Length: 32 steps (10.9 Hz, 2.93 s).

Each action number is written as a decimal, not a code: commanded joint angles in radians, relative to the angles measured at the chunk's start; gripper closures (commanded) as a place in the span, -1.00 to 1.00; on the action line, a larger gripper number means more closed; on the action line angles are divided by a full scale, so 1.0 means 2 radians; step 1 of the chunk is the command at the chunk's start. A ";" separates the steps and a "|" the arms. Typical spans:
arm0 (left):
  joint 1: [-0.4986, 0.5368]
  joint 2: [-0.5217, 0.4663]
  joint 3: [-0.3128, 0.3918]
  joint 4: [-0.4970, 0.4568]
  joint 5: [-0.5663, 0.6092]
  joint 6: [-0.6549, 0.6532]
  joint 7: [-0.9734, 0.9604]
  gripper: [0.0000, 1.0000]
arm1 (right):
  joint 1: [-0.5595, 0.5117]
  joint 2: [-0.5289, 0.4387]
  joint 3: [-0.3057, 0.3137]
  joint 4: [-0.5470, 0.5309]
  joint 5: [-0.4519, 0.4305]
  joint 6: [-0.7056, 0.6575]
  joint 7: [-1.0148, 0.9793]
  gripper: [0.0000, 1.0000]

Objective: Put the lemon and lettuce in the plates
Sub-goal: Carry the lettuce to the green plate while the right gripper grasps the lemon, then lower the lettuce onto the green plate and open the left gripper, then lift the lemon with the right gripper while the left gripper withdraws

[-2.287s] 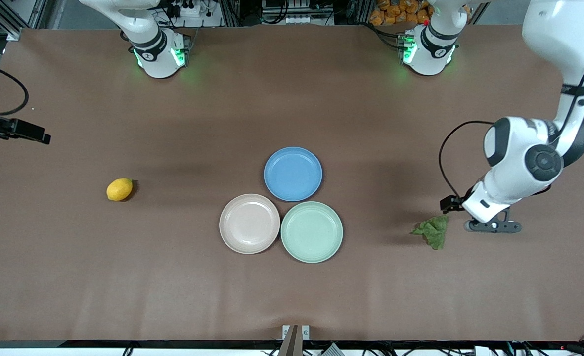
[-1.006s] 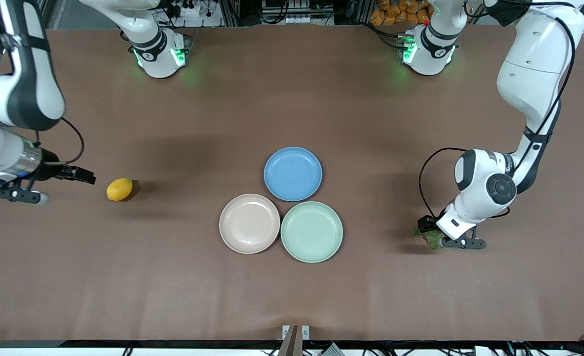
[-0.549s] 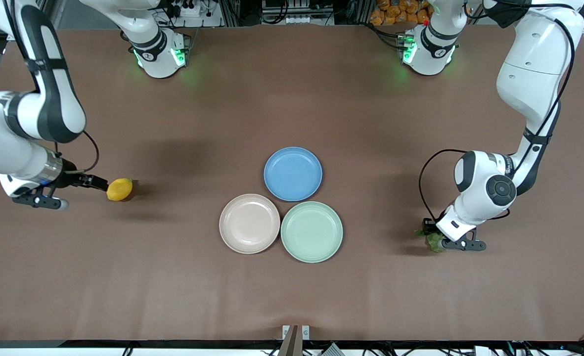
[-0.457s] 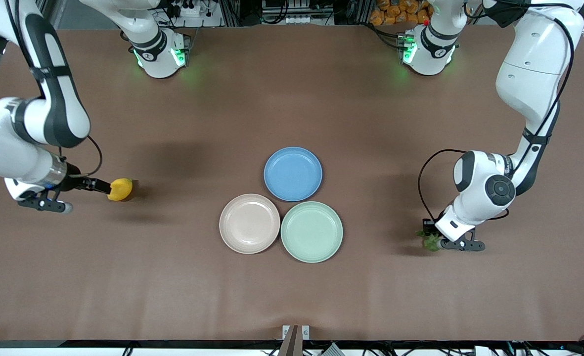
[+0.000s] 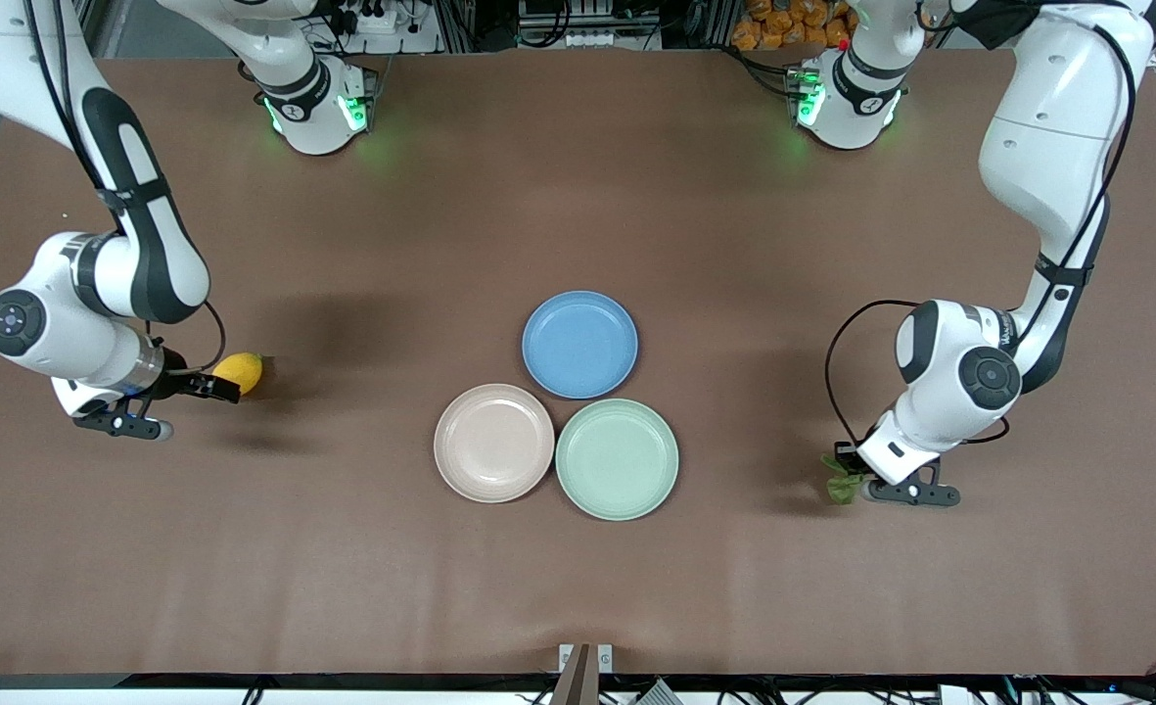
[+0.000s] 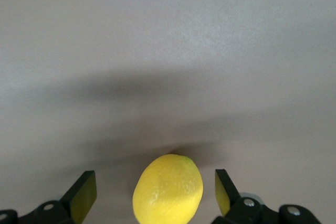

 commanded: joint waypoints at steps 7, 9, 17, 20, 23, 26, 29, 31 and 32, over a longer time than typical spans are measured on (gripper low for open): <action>-0.168 -0.016 -0.012 0.116 0.004 -0.073 -0.250 1.00 | -0.012 0.007 0.006 -0.060 0.002 0.073 0.004 -1.00; -0.213 0.002 -0.007 0.131 0.005 -0.059 -0.329 1.00 | -0.012 0.008 0.007 -0.074 0.002 0.093 0.004 -1.00; -0.245 0.039 0.015 0.140 0.039 -0.008 -0.344 -1.00 | -0.012 0.029 0.008 -0.088 0.004 0.136 0.005 -1.00; -0.242 0.028 0.044 0.179 0.039 -0.007 -0.333 -1.00 | -0.011 0.034 0.008 -0.087 0.004 0.137 0.005 -1.00; -0.206 -0.016 0.058 0.171 0.038 -0.025 -0.248 -1.00 | -0.007 0.034 0.009 -0.084 0.004 0.131 0.009 -0.42; -0.180 -0.066 0.057 0.171 0.033 -0.166 -0.175 -1.00 | -0.006 0.034 0.009 -0.077 0.004 0.117 0.012 -0.08; -0.169 -0.108 0.057 0.171 0.033 -0.273 -0.175 -1.00 | -0.006 0.034 0.009 -0.042 0.005 0.054 0.011 -0.04; -0.158 -0.125 0.057 0.171 0.031 -0.308 -0.174 -1.00 | -0.005 0.033 0.009 -0.026 0.005 0.033 0.011 -0.04; -0.152 -0.134 0.057 0.171 0.011 -0.322 -0.174 -1.00 | -0.006 0.033 0.009 -0.016 0.005 0.020 0.011 -0.04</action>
